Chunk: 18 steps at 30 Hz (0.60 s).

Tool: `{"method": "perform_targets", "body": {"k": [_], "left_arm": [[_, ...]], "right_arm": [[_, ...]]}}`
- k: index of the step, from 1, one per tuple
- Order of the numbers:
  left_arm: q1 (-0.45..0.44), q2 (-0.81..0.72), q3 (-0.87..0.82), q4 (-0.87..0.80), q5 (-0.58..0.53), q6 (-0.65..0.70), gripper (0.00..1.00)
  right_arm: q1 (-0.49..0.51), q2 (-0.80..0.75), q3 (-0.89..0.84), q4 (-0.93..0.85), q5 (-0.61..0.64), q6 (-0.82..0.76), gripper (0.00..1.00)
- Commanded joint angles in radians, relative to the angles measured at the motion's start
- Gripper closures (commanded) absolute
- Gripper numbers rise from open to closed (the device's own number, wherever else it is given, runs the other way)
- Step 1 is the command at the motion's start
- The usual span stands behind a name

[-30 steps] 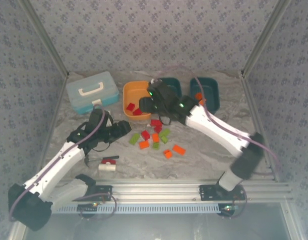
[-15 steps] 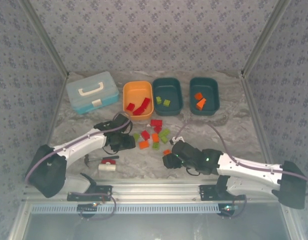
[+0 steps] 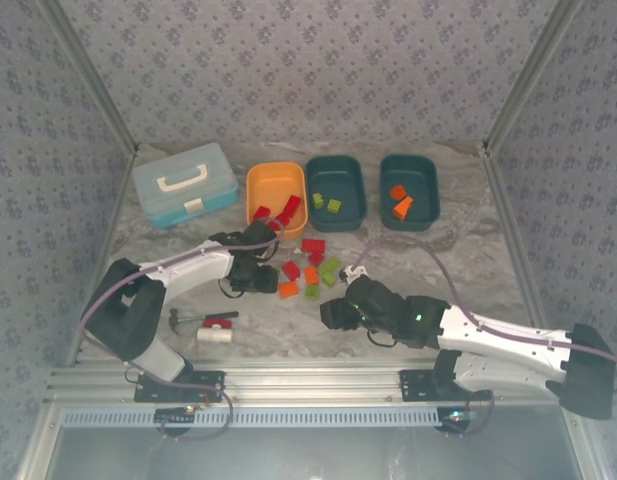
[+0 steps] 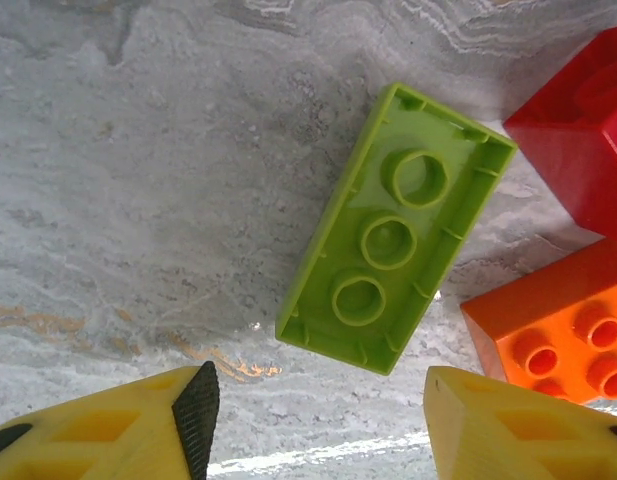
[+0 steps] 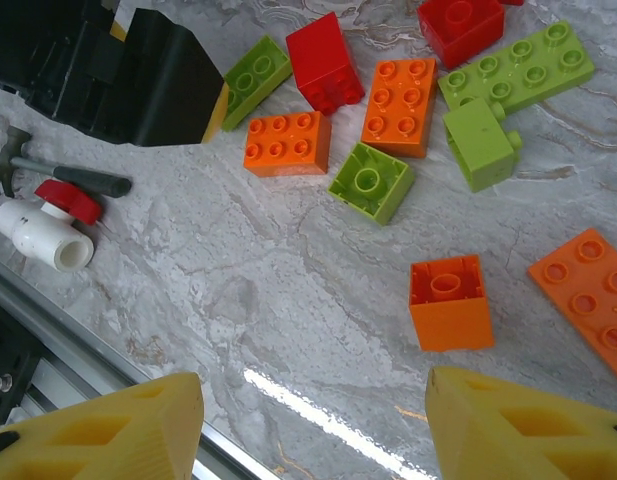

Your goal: Sort the legos into containers by color

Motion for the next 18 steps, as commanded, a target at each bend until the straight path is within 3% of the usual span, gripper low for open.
{"method": "perform_targets", "body": {"k": [1,7,18], "left_arm": [[-0.007,0.019,0.043,0.006,0.001,0.051,0.40],[-0.007,0.047,0.057,0.017,0.021,0.079,0.40],[-0.013,0.119,0.081,0.021,-0.013,0.097,0.49]], "right_arm": [[0.001,-0.012,0.025,-0.003,0.027,0.015,0.38],[-0.016,-0.003,0.025,-0.005,0.019,0.017,0.38],[-0.028,-0.005,0.032,-0.009,0.007,0.013,0.38]]}}
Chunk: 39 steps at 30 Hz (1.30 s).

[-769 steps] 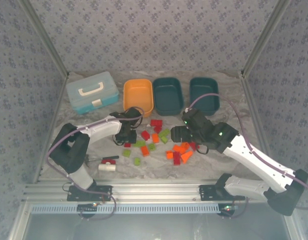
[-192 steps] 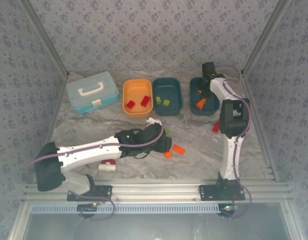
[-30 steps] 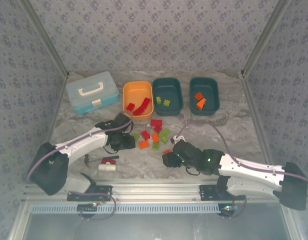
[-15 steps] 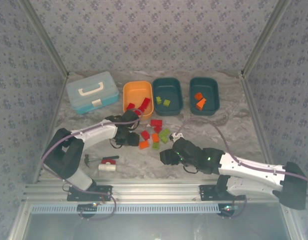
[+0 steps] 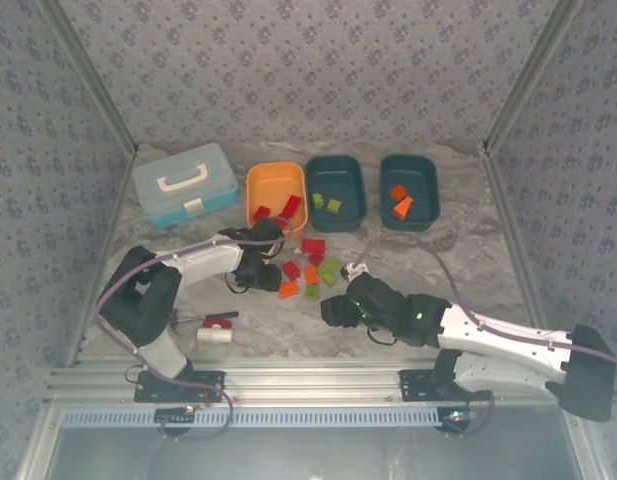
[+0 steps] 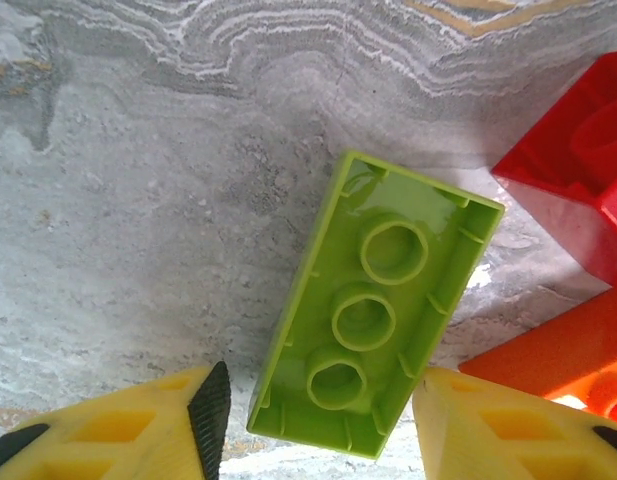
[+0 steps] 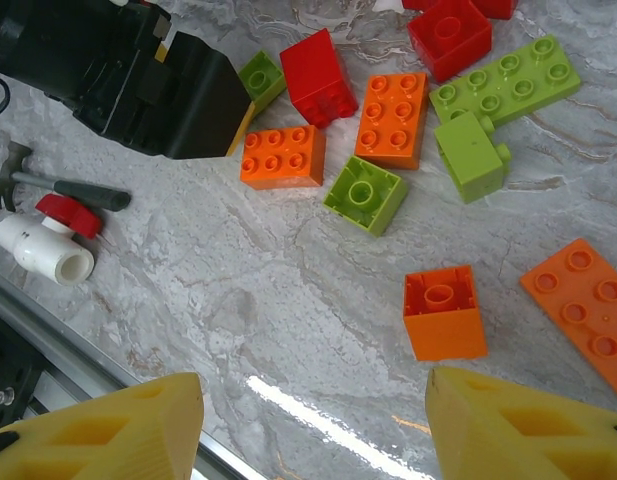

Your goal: Sort the legos into containers by color

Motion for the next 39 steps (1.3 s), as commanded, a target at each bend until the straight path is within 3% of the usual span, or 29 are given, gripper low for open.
{"method": "perform_targets", "body": {"k": [1,7,13,19,28,34,39], "left_arm": [[-0.018,0.026,0.032,0.005,-0.012,0.020,0.51],[-0.031,0.042,0.023,0.024,-0.053,-0.003,0.63],[-0.035,-0.043,0.050,-0.024,-0.088,-0.025,0.70],[-0.035,-0.118,0.238,-0.106,0.020,-0.052,0.70],[-0.044,0.325,0.816,-0.161,0.077,0.000,0.70],[-0.040,0.614,1.186,-0.271,0.056,-0.001,0.70],[-0.037,0.736,1.335,-0.336,0.053,-0.016,0.70]], "right_arm": [[-0.009,-0.005,0.024,-0.008,0.006,0.012,0.38],[-0.020,0.000,0.020,0.000,-0.004,0.015,0.38],[-0.026,-0.025,0.037,-0.046,0.034,0.018,0.38],[-0.071,-0.115,0.059,-0.165,0.149,0.055,0.38],[-0.284,-0.144,0.082,-0.242,0.106,0.095,0.40],[-0.336,-0.141,0.093,-0.254,0.081,0.094,0.40],[-0.343,-0.146,0.085,-0.260,0.069,0.096,0.40]]}}
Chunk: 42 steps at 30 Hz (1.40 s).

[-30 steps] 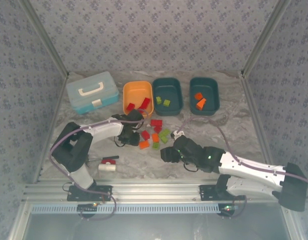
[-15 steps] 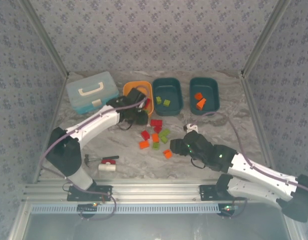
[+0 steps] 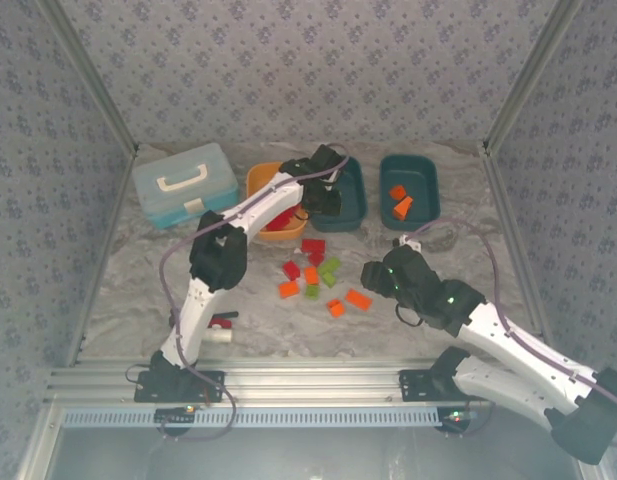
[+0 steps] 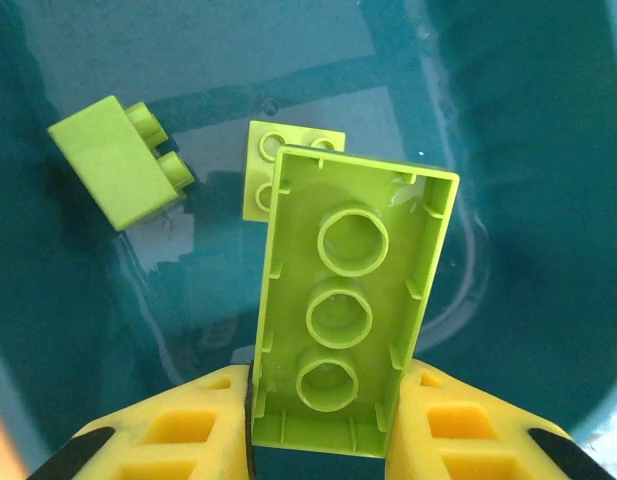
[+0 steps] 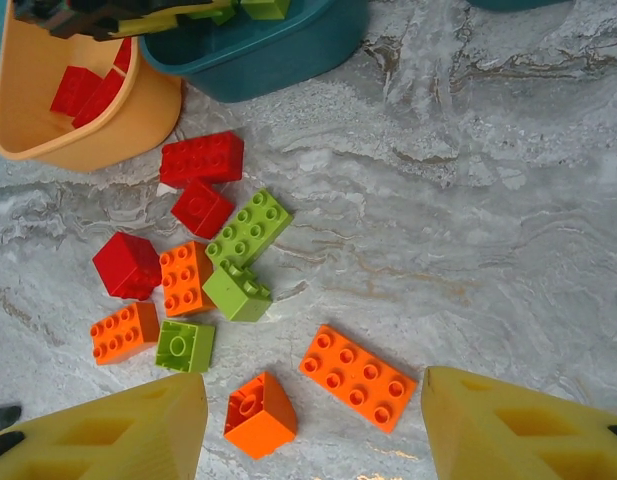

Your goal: Sort the legos into containers by color

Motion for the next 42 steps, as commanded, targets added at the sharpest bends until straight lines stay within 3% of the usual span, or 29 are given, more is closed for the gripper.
{"method": "perform_targets", "body": {"k": [1,4,9,12,20,22,28,33,37,40,42], "left_arm": [[0.001,0.025,0.101,-0.097,-0.003,-0.005,0.69],[0.002,0.046,0.112,-0.109,-0.011,-0.020,0.68],[0.001,0.066,0.126,-0.118,0.010,-0.050,0.53],[0.002,0.055,0.128,-0.119,0.015,-0.061,0.49],[0.000,-0.091,0.119,-0.103,0.013,-0.099,0.41],[0.001,-0.209,0.021,-0.054,-0.032,-0.128,0.40],[0.043,-0.747,-0.529,0.160,-0.144,-0.284,0.30],[0.068,-1.149,-0.911,0.149,-0.220,-0.355,0.26],[0.076,-1.413,-1.120,0.089,-0.230,-0.388,0.24],[0.076,-1.585,-1.235,0.041,-0.213,-0.406,0.24],[0.076,-1.683,-1.293,0.006,-0.201,-0.419,0.24]], "right_arm": [[-0.006,-0.012,0.016,-0.031,-0.015,0.020,0.40],[-0.008,-0.012,0.004,-0.021,-0.023,0.030,0.40],[-0.014,-0.002,0.007,-0.018,-0.031,0.030,0.38],[-0.025,0.011,0.022,-0.019,-0.048,0.012,0.38],[-0.008,0.112,0.157,-0.044,-0.078,-0.126,0.34],[0.031,0.192,0.207,-0.079,-0.074,-0.159,0.34],[0.201,0.514,0.362,-0.001,-0.083,-0.222,0.26],[0.269,0.796,0.560,-0.002,-0.108,-0.207,0.19],[0.277,0.966,0.662,-0.028,-0.127,-0.157,0.14],[0.289,1.039,0.717,-0.040,-0.111,-0.157,0.15],[0.289,1.079,0.743,-0.072,-0.098,-0.150,0.22]]}}
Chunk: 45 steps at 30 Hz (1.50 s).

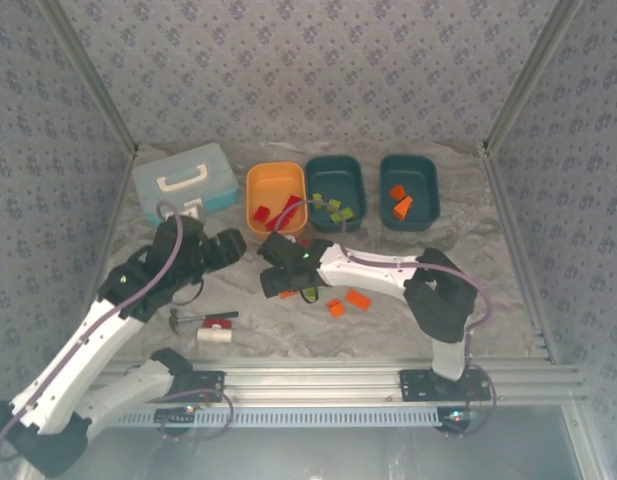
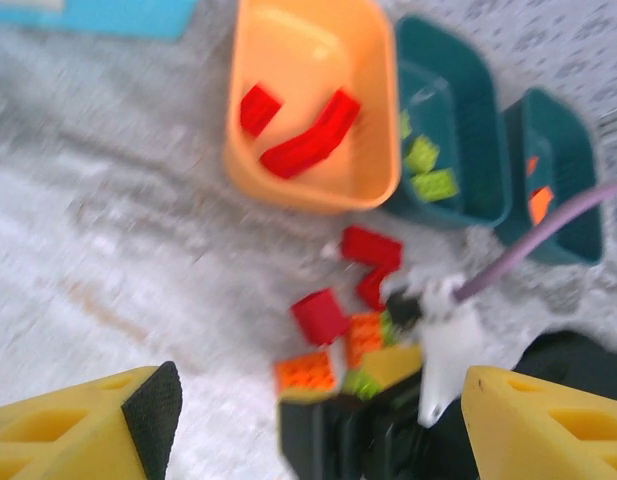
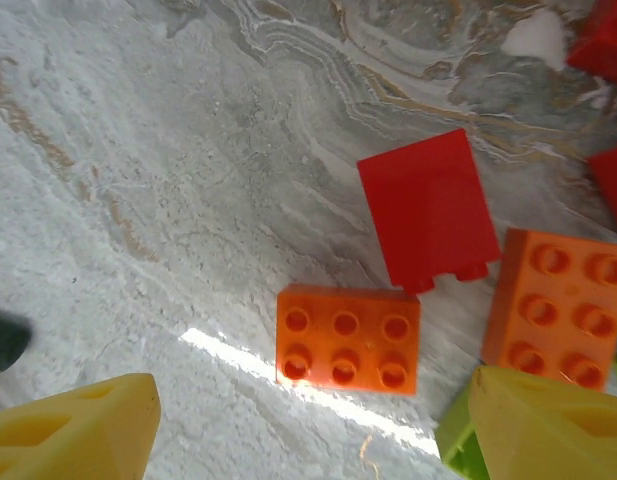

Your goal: Sort the legos into containers by color

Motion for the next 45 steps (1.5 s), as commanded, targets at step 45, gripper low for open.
{"method": "perform_targets", "body": {"k": [45], "left_arm": [[-0.136,-0.010,-0.161,0.127,0.122,-0.057,0.27]], "right_arm": [[-0.220,-0.288,0.005,-0.168,0.149,-0.043,0.59]]}}
